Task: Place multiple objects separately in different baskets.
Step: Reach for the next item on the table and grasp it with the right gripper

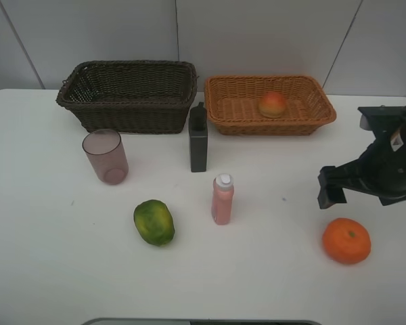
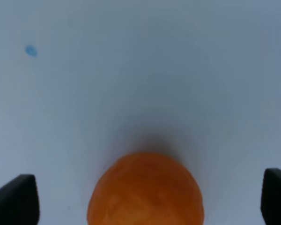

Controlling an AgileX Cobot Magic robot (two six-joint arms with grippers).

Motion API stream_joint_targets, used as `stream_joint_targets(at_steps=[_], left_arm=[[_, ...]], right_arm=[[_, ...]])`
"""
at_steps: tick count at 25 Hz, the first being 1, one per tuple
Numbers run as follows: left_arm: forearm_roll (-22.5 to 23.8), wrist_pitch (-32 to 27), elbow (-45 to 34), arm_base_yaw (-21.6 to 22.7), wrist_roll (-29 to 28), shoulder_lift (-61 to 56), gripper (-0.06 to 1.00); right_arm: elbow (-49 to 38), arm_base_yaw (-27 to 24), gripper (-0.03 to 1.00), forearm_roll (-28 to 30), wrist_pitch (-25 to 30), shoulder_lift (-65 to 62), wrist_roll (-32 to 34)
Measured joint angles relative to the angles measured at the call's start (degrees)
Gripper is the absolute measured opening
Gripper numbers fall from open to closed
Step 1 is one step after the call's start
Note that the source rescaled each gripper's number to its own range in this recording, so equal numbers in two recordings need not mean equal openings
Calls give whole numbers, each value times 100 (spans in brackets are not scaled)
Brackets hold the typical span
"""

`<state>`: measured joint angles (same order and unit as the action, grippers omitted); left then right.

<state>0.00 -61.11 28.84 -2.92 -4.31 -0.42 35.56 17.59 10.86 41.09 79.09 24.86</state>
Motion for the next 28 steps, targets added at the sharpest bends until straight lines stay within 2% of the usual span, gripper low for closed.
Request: stream_joint_targets(at_steps=[12,28], left_arm=[[0,0,0,0,0,0,100],[0,0,0,0,0,0,100]], right_arm=[[-61,0,100,88,-171,6,127],[-68,0,100,90,-326,880,253]])
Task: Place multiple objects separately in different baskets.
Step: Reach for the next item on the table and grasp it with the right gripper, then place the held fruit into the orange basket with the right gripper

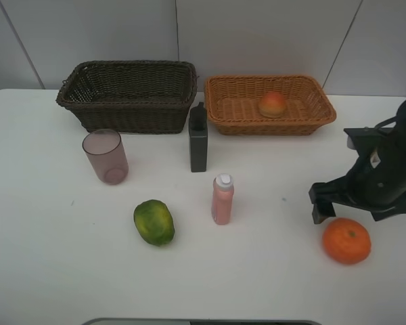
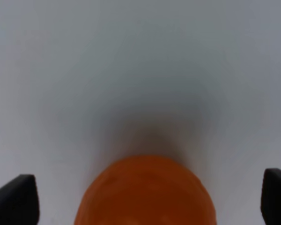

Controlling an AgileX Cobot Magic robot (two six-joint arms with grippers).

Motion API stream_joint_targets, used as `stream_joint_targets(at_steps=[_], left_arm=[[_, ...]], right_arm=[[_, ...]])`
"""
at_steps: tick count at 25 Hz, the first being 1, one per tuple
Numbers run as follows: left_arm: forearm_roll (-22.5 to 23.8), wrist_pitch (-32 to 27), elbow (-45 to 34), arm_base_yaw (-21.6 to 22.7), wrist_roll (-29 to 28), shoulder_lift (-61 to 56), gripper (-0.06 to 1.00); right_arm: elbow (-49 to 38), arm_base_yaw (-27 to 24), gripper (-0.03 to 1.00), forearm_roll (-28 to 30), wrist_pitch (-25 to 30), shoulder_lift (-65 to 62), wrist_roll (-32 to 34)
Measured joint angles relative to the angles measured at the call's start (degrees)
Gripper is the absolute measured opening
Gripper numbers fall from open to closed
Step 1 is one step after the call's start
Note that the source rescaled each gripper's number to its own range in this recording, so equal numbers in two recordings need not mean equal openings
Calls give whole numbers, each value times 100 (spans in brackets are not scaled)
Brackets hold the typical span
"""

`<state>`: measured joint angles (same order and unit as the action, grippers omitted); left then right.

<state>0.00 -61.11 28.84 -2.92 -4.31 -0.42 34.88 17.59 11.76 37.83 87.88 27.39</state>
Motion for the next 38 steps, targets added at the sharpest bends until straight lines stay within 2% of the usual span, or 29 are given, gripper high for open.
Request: stream_joint_targets(at_steps=[11,26,29,31,32,33,38], left_arm=[[0,0,0,0,0,0,100],[0,0,0,0,0,0,100],[0,0,0,0,0,0,100],[0,0,0,0,0,0,100],[0,0,0,0,0,0,100],[0,0,0,0,0,0,100],[0,0,0,0,0,0,100]], right_arm=[[-538,0,100,-158,-700,109,10],[-559,0,100,-178,-836,662,23],[-559,0,95,-178,-842,684,23],[-559,0,79,-178,-851,686,23],[-559,0,66,-178,-851,686,23],[-559,0,59,-184,-851,686,23],[-559,0,59,-183,-851,686,23]])
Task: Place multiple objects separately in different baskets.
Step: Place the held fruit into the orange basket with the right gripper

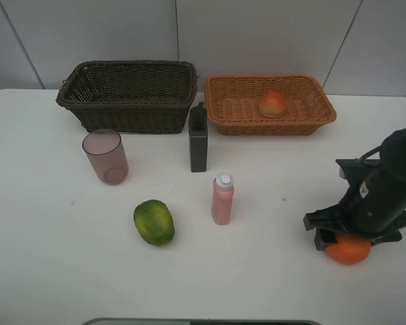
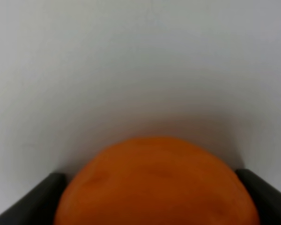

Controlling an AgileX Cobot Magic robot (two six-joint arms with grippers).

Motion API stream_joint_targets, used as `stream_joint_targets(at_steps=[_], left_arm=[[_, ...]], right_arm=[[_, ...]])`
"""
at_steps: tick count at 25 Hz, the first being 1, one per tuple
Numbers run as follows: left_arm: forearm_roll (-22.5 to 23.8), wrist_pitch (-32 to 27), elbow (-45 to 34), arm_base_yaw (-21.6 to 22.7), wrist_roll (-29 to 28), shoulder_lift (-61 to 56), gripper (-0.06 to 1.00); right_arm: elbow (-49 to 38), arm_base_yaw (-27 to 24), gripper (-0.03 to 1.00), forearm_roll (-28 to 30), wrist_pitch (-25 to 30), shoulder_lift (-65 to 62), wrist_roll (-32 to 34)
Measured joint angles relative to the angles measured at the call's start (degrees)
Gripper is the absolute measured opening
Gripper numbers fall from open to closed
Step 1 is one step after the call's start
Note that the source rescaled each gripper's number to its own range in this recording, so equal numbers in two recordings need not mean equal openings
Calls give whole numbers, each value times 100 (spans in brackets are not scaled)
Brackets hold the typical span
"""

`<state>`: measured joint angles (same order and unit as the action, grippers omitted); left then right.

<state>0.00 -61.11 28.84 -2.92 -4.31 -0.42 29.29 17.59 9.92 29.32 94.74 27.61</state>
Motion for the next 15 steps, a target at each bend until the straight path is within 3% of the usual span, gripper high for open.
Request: stream_joint_targets(at_steps=[15], left_arm=[[0,0,0,0,0,0,100]], right_arm=[[0,0,59,0,-7,0,0]])
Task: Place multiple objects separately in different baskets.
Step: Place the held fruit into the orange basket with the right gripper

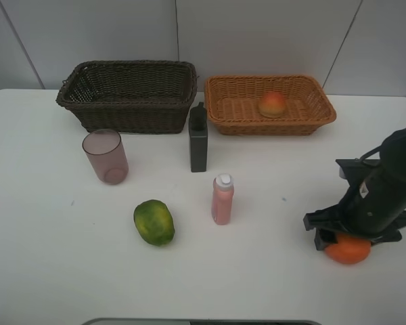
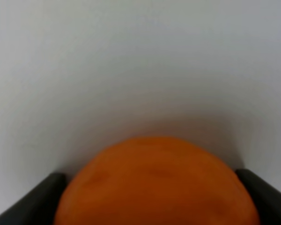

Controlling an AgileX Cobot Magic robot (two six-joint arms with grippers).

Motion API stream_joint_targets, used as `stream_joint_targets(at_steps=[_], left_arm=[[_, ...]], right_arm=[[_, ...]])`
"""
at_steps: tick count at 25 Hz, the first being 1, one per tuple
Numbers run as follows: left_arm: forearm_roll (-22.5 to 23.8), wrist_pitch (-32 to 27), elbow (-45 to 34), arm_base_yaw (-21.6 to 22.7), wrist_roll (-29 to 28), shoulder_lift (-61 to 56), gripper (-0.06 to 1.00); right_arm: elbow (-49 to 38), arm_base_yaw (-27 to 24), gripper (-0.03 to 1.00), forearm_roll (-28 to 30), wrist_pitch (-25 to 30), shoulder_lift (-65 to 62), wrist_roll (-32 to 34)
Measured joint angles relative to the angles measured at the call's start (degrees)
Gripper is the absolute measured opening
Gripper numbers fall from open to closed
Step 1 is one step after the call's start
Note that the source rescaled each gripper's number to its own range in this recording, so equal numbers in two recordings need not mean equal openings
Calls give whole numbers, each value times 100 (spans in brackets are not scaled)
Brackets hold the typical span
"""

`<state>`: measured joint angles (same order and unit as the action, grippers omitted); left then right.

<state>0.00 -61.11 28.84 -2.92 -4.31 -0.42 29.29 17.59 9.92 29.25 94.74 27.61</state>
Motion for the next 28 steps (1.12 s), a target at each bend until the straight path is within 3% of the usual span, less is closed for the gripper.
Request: stream_joint_targets(at_steps=[7,18,28], left_arm=[[0,0,0,0,0,0,100],[0,0,0,0,0,0,100],[0,0,0,0,0,0,100]], right_arm=[[224,0,59,0,258,11,0],[2004,0,59,37,1795,17,-176],[3898,0,59,168,1969,475,-307]])
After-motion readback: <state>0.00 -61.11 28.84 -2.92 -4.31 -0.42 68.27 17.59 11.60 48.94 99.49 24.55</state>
